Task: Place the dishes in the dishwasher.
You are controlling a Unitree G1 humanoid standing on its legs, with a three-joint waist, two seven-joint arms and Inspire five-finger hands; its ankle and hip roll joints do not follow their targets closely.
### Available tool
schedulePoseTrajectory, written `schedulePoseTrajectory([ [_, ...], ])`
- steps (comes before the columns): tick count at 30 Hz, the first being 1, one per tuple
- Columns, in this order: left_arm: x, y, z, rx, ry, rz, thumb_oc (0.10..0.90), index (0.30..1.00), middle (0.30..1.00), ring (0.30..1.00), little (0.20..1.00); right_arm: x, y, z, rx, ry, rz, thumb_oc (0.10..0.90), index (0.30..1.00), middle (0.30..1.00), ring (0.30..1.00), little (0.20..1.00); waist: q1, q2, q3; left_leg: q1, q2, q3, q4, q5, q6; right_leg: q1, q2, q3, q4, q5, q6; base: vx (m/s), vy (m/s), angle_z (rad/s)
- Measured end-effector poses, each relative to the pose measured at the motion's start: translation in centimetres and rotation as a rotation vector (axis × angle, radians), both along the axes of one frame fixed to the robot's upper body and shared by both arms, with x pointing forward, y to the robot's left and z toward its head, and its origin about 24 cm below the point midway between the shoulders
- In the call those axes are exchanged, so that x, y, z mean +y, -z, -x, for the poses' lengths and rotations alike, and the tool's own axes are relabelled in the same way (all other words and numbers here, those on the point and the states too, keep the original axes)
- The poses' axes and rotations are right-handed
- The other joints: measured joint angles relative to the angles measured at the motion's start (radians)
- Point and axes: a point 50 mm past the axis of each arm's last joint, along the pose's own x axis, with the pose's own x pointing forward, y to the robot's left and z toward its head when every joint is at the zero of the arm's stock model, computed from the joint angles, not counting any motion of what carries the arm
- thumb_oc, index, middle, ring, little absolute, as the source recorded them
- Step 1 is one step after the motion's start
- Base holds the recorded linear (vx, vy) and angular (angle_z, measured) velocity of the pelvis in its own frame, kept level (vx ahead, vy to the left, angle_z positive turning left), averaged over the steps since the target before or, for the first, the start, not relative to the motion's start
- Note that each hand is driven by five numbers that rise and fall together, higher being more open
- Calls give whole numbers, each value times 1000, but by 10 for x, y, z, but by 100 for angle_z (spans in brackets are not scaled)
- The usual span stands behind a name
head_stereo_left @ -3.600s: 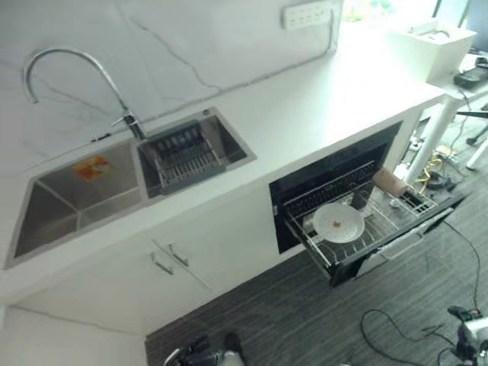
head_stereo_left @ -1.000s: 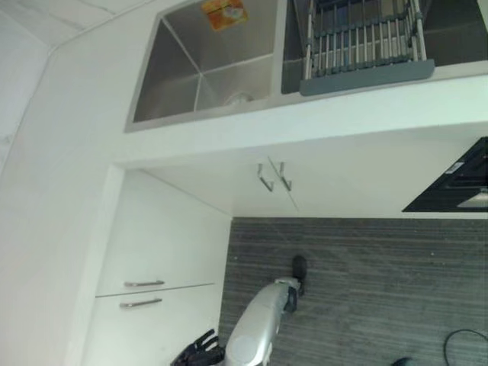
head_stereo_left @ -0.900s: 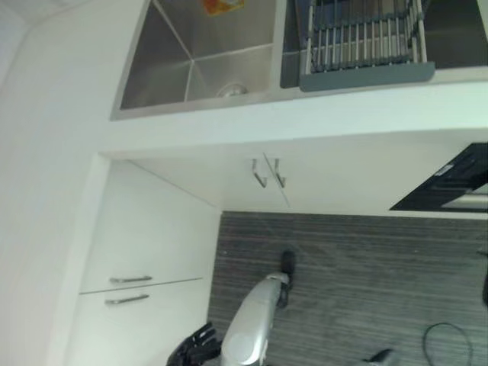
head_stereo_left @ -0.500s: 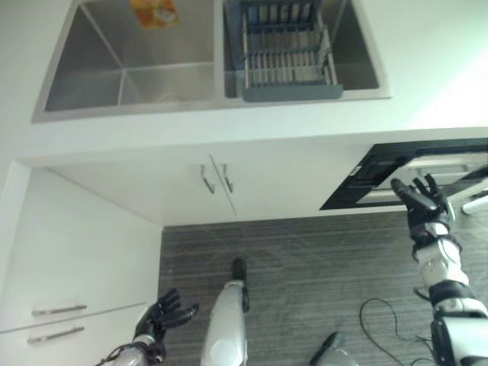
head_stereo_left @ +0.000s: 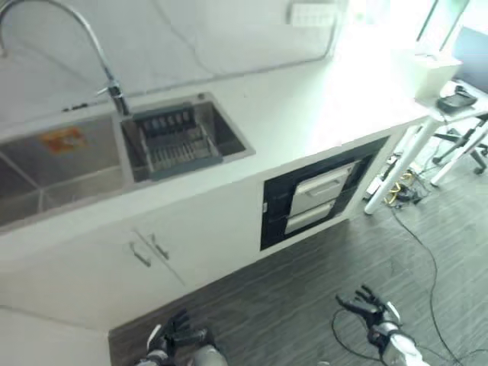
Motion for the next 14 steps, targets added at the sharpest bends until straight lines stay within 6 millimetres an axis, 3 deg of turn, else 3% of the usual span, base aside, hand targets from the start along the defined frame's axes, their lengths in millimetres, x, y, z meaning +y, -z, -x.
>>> schedulePoseTrajectory([
  [4, -3, 8, 17, 72, -23, 13, 800, 900, 900, 900, 900, 7, 20, 45, 195, -100, 31, 800, 900, 900, 900, 900, -6, -15, -45, 55, 2, 6, -61, 26, -15, 4, 16, 22, 3, -8, -6, 1, -6, -22],
  [5, -5, 8, 13, 61, -18, 18, 800, 900, 900, 900, 900, 4, 21, 52, 236, -106, 42, 800, 900, 900, 900, 900, -8, -13, -46, 60, 2, 6, -72, 32, -18, 2, 19, 24, 4, -9, -6, 8, 7, -4],
  [14, 0, 13, 33, 136, -41, 6, 800, 900, 900, 900, 900, 0, 23, 62, 269, -104, 30, 800, 900, 900, 900, 900, -13, 2, -54, 93, 0, 18, -101, 39, -18, 17, 21, 31, 4, -13, -5, 1, 9, -3],
])
